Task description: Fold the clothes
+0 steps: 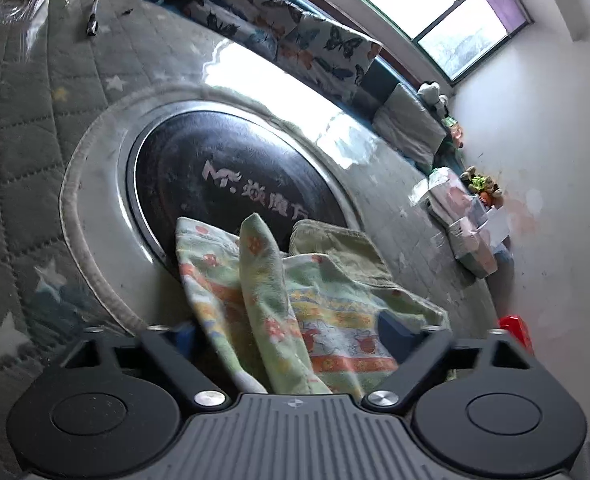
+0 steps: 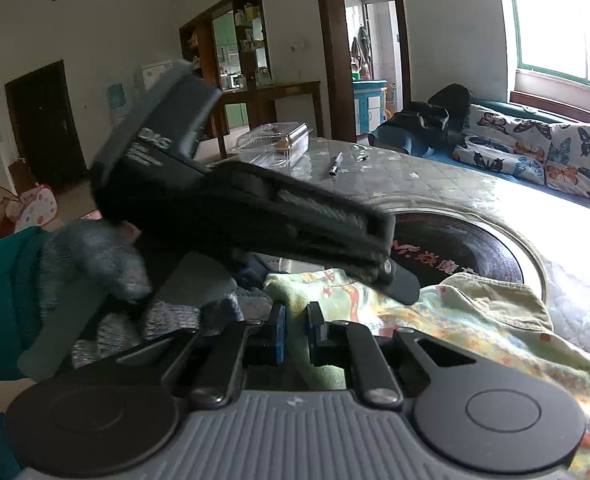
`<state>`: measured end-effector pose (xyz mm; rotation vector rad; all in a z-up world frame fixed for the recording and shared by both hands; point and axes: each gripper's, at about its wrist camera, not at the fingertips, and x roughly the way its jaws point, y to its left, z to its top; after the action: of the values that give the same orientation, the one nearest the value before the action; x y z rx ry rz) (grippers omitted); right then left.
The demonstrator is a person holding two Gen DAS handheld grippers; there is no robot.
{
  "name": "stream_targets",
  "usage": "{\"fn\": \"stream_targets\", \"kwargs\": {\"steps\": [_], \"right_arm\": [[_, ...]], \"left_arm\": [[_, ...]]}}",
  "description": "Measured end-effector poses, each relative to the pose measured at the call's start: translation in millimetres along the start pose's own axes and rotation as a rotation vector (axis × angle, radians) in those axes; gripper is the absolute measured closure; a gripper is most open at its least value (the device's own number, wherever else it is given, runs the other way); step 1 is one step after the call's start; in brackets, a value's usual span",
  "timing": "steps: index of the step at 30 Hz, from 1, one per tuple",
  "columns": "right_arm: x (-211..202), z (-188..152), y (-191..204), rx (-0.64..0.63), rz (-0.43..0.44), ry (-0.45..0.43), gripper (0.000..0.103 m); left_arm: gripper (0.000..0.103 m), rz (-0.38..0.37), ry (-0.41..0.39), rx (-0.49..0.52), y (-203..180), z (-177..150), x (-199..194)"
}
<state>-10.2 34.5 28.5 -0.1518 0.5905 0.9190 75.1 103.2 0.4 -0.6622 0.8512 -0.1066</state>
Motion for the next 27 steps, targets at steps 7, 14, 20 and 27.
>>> {"fn": "stream_targets", "kwargs": {"steps": [7,14,20,27], "right_arm": [[-4,-3,-6,0.019,0.014,0.004,0.088],[-31,-18,-54,0.138,-0.162,-0.002,0.068],[-51,-45,-129,0.307,-0.427,0.001,0.048],[-53,-72,-189,0.442,-0.560,0.015,0.048]], "left_arm": [[0.084,0.024,0.026,-0.059,15,-2,8],[0.087,0.022,0.023,-0.051,18,-2,7],[0.081,0.031,0.010,-0.014,12,-4,7],[0.067,0.038,0.006,0.041,2,-5,10]]}}
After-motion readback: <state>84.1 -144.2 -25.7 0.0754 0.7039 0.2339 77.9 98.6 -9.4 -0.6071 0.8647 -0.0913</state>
